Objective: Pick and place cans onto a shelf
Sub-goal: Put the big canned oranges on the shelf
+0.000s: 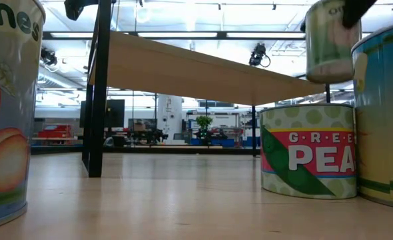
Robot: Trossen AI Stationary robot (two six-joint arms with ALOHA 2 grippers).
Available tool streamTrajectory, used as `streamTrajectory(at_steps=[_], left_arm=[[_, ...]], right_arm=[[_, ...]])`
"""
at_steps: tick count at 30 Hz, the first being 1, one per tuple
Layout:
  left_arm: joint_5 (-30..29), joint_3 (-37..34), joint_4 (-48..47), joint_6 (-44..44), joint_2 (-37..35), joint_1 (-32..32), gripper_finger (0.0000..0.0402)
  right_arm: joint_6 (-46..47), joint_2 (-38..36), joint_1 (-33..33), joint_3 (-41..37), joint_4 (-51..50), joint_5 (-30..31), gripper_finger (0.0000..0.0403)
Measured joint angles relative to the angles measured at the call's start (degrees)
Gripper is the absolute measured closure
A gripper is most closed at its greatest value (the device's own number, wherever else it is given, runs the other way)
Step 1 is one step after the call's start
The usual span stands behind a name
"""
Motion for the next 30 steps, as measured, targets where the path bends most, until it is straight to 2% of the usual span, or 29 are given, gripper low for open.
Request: streamTrajectory(at_steps=[7, 14, 23, 30], left_arm=[[0.0, 0.0, 0.0, 0.0, 0.0, 0.0, 0.0143], [0.0, 0.0, -0.1, 0.0, 0.0, 0.0, 0.0143], [0.0, 0.0, -0.1, 0.0, 0.0, 0.0, 0.0143], [0.0, 0.0, -0.1, 0.0, 0.0, 0.0, 0.0143]], right_arm=[[-2.9, 0.0, -2.1, 6.0, -2.0, -1.1, 0.01], [-8.8, 0.2, -7.9, 10.6, -2.0, -0.9, 0.01], [-26.3, 8.5, -19.5, 20.1, -5.8, -1.2, 0.0099], [-39.2, 15.1, -29.6, 23.3, -6.8, -4.3, 0.0099]])
